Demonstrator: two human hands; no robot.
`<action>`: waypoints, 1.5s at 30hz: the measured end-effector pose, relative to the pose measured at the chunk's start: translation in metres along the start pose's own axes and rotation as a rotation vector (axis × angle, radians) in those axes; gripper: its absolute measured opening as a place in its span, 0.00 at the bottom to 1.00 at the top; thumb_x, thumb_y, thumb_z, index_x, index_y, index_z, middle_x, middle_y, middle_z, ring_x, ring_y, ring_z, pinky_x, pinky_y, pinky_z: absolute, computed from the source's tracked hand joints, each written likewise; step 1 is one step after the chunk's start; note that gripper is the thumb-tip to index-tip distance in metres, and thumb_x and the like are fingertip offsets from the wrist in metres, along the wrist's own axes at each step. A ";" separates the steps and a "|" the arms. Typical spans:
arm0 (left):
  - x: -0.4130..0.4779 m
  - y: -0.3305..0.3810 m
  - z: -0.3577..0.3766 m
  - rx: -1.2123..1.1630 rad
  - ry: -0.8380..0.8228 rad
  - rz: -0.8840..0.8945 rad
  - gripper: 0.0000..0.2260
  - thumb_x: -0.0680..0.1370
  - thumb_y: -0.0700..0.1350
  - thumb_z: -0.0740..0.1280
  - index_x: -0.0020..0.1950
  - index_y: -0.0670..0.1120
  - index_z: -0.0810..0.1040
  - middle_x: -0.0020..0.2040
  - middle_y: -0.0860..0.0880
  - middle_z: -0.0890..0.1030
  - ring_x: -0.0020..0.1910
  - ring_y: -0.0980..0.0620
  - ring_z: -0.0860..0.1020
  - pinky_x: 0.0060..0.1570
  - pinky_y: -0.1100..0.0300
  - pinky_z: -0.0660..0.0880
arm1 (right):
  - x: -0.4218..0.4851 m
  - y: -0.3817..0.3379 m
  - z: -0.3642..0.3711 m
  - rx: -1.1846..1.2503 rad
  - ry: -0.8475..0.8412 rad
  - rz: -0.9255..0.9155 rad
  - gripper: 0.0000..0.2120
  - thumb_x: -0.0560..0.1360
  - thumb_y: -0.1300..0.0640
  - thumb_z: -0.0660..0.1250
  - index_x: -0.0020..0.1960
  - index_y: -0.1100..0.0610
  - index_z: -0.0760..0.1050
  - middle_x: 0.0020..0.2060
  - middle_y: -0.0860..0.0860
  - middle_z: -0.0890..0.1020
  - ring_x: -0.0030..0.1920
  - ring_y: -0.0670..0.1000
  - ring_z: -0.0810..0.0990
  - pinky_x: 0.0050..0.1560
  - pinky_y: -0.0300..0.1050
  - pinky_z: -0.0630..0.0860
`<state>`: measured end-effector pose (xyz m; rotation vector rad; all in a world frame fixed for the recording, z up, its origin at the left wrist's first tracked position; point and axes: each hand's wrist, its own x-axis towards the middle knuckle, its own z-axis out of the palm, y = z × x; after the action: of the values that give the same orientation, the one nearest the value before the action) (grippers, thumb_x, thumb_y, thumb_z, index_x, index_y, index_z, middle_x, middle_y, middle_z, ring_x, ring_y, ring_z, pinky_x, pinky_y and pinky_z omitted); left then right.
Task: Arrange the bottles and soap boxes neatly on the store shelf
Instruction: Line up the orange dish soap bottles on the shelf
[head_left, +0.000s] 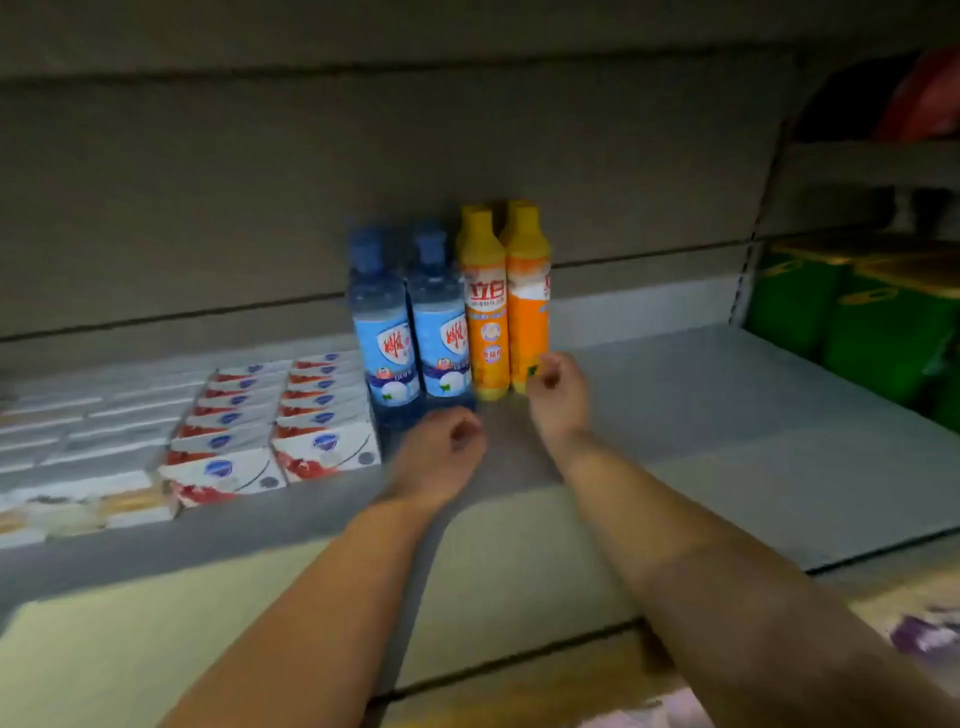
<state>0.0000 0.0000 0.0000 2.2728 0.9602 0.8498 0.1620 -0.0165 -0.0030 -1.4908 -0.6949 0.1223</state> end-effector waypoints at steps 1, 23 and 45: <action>0.002 -0.003 0.000 0.057 -0.043 0.021 0.04 0.76 0.43 0.64 0.45 0.48 0.78 0.44 0.53 0.79 0.42 0.56 0.75 0.40 0.64 0.67 | 0.005 0.005 0.002 -0.041 0.021 -0.011 0.08 0.67 0.69 0.66 0.39 0.57 0.74 0.35 0.54 0.77 0.41 0.53 0.73 0.41 0.43 0.70; 0.012 -0.003 0.008 -0.058 -0.100 0.036 0.25 0.76 0.50 0.68 0.72 0.50 0.67 0.66 0.51 0.72 0.64 0.54 0.70 0.59 0.62 0.65 | 0.010 0.005 -0.013 -0.182 -0.103 -0.176 0.26 0.65 0.59 0.76 0.61 0.57 0.72 0.57 0.57 0.76 0.56 0.53 0.75 0.58 0.47 0.74; 0.006 0.025 -0.061 -1.304 0.289 -0.162 0.34 0.60 0.57 0.74 0.64 0.54 0.69 0.57 0.51 0.80 0.53 0.52 0.81 0.50 0.54 0.80 | -0.034 -0.028 -0.041 0.195 -0.379 -0.281 0.25 0.64 0.58 0.77 0.55 0.44 0.71 0.53 0.40 0.74 0.51 0.37 0.76 0.44 0.31 0.76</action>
<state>-0.0296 0.0025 0.0587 0.9613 0.4169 1.2369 0.1458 -0.0714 0.0144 -1.1802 -1.1571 0.2534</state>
